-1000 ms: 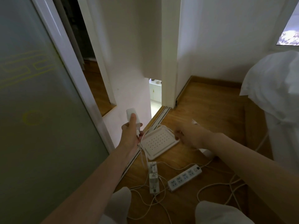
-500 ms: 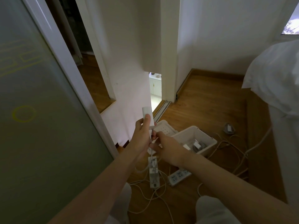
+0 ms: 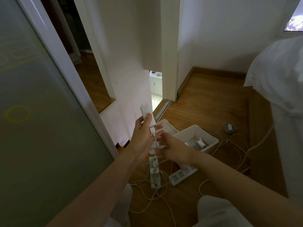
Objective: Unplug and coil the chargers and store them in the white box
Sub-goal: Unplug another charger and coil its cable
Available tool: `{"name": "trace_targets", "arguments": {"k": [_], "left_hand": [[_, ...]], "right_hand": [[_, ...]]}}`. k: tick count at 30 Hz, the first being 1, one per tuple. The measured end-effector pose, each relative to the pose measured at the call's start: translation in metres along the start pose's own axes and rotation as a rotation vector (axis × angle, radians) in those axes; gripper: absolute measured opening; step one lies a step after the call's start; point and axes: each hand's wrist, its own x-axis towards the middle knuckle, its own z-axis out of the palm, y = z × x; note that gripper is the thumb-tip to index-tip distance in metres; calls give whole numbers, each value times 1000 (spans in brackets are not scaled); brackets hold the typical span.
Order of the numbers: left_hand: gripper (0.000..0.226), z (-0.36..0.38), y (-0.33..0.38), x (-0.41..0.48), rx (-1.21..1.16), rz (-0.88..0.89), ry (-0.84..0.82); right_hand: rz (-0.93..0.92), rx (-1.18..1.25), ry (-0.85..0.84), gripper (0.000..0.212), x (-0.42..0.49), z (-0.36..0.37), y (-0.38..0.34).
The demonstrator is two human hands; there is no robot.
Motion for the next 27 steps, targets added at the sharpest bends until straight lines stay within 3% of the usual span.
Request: {"name": "trace_targets", "arguments": {"k": [2,4,8,13,17,23,27], "left_hand": [[36,2,2,-1,-20,-27,11],[35,3,4,0,-60,-39,-5],[41,0,6,5,-104,-63,-48],[47,-8,-6,6,-178,-71,-113],[48,-14,-10,10,-141,-133,-122],[56,-35,-13,19,-238,-235,-231],[53,-41,-11,22,-157,-223,-334]], "right_hand": [[-51,184,68,39,1,0,-5],[-68,226,111,13,1,0,-6],[-85,102,89,26,-1,-2,-7],[-64,-469,79,18,-4,-4,9],[-181,-818,144,22,-6,-14,15],[-102,-771,119,18,4,-24,23],[-72,-836,186,19,13,-32,22]]}}
